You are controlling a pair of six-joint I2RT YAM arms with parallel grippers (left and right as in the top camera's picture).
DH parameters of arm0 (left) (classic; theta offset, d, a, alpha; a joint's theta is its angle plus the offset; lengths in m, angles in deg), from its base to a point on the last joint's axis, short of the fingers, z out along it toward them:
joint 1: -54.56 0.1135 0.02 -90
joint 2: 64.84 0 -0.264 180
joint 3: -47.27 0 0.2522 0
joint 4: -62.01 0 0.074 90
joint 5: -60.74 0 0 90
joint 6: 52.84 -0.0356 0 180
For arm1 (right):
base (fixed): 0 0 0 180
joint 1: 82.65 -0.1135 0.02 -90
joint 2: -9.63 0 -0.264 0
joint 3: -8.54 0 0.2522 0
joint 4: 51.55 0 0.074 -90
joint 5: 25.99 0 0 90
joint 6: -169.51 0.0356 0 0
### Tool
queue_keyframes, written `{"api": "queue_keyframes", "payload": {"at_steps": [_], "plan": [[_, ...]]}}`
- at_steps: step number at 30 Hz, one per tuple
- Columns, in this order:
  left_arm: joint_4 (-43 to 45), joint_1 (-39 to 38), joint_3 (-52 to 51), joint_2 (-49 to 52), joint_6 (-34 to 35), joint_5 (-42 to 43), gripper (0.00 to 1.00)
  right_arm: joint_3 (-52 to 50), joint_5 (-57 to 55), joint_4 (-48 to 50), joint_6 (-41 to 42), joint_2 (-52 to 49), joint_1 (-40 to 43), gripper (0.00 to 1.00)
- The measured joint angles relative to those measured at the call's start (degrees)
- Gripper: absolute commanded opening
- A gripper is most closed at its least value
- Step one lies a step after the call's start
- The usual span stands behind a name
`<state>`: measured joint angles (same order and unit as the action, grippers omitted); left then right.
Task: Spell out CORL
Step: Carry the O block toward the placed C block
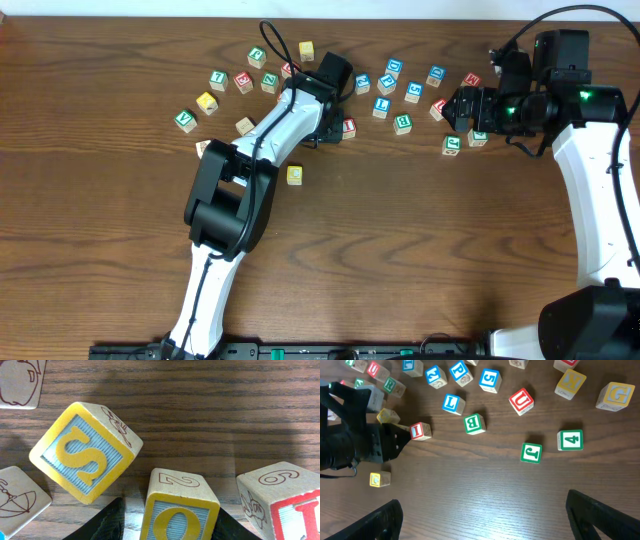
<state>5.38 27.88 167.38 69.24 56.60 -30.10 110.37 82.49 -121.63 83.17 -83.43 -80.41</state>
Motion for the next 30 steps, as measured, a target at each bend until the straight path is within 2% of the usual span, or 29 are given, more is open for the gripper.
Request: {"api": "queue_keyframes", "payload": {"at_steps": [20, 30], "plan": [[-1.4, 0.0, 0.0, -0.5, -0.2, -0.7, 0.31, 0.0, 0.0, 0.0, 0.0, 0.0, 0.0, 0.99], [-5.6, -0.1, 0.0, -7.0, -0.2, -0.7, 0.26, 0.0, -0.1, 0.0, 0.0, 0.0, 0.0, 0.99]]}}
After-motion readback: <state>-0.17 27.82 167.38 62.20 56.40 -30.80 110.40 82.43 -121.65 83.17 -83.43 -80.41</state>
